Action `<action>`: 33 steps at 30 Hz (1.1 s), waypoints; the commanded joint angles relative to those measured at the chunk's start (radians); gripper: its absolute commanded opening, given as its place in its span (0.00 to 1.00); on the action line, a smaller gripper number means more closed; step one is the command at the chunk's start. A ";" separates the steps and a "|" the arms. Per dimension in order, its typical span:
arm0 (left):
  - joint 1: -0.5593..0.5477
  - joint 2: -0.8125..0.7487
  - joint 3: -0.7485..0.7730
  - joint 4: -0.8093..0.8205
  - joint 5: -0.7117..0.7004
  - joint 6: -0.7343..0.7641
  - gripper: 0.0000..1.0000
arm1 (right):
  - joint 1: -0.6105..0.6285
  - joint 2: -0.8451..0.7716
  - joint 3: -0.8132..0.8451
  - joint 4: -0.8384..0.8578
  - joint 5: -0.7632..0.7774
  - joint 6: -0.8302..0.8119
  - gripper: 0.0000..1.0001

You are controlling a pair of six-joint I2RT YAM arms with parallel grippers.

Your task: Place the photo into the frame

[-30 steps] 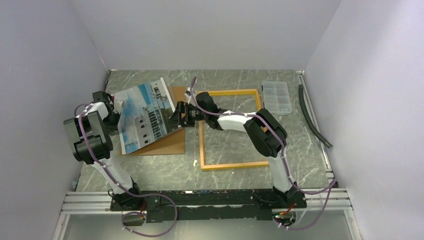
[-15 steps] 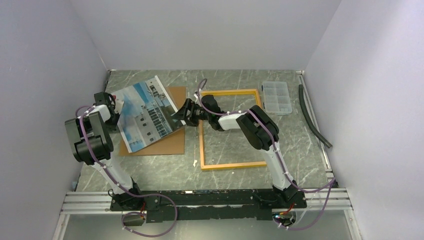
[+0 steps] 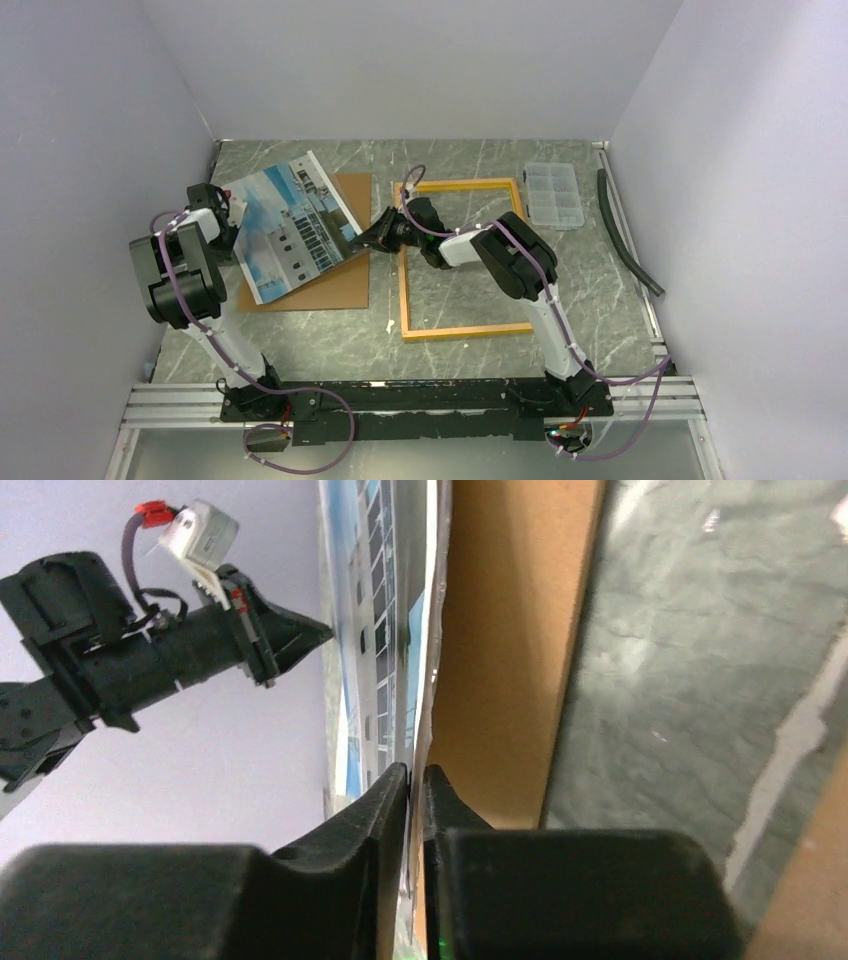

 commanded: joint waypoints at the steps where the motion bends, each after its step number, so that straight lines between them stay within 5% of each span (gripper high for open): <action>1: 0.007 0.015 0.039 -0.211 0.171 -0.063 0.03 | 0.007 -0.116 -0.007 -0.019 0.095 -0.061 0.09; 5: 0.011 0.003 0.108 -0.294 0.220 -0.096 0.03 | 0.019 -0.207 -0.057 -0.099 0.156 -0.132 0.00; 13: 0.012 0.023 0.113 -0.282 0.205 -0.104 0.20 | 0.141 -0.520 -0.200 -0.364 0.426 -0.427 0.00; 24: -0.079 0.163 0.122 -0.162 0.074 -0.108 0.07 | 0.222 -0.660 -0.336 -0.481 0.378 -0.560 0.07; 33: -0.204 0.172 0.108 -0.137 0.026 -0.130 0.03 | 0.249 -0.802 -0.456 -0.635 0.647 -0.511 0.00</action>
